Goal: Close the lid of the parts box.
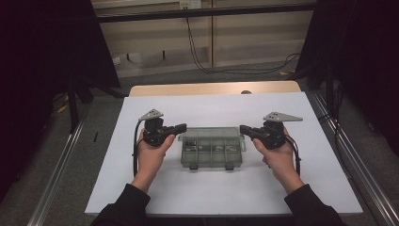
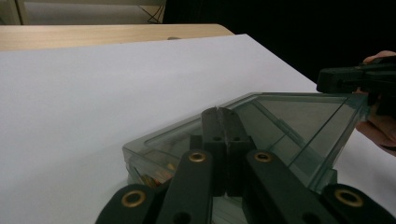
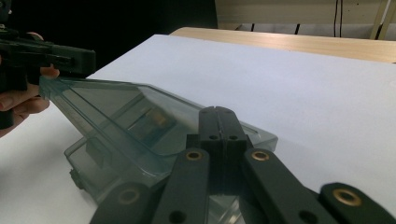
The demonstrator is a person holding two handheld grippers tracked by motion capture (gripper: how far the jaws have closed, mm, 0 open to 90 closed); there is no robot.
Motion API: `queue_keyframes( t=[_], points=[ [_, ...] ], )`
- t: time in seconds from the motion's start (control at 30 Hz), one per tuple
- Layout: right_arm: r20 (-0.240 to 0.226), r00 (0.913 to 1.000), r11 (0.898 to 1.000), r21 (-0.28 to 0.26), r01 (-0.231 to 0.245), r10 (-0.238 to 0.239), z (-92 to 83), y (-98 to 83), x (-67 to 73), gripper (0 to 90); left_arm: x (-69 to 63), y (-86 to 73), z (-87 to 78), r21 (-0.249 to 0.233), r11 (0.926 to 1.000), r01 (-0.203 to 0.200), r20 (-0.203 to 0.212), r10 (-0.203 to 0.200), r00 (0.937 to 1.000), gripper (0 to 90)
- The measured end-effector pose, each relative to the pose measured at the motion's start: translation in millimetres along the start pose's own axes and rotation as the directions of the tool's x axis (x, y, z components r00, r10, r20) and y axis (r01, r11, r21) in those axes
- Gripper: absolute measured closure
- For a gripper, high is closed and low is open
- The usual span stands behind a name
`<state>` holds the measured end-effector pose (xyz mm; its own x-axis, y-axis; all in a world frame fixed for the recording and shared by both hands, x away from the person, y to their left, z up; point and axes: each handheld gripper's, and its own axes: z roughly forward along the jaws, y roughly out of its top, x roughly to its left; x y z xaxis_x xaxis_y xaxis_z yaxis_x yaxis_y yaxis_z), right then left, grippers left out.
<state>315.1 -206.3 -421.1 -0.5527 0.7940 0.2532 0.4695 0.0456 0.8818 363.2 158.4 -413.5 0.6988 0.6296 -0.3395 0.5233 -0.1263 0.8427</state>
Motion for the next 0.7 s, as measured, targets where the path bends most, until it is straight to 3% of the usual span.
queue_keyframes(
  t=[0.2, 0.43, 0.7],
  points=[
    [-0.007, 0.9999, 1.000, 0.003, 0.013, -0.013, -3.3, -11.9, 5.2, 90.0, -6.3, -14.6, 0.5, -0.005, 1.0000, -0.009, -0.031, 0.009, 0.9995, 90.0],
    [-0.006, 0.9999, 1.000, 0.008, 0.009, -0.009, -4.5, -23.8, 7.9, 90.0, -7.3, -29.2, -0.3, -0.015, 0.9999, 0.006, -0.029, -0.007, 0.9995, 90.0],
    [-0.002, 1.0000, 1.000, 0.021, 0.010, -0.010, -4.8, -34.6, 9.8, 90.0, -11.8, -42.8, -1.3, -0.001, 1.0000, -0.005, -0.043, 0.005, 0.9991, 90.0]
  ],
)
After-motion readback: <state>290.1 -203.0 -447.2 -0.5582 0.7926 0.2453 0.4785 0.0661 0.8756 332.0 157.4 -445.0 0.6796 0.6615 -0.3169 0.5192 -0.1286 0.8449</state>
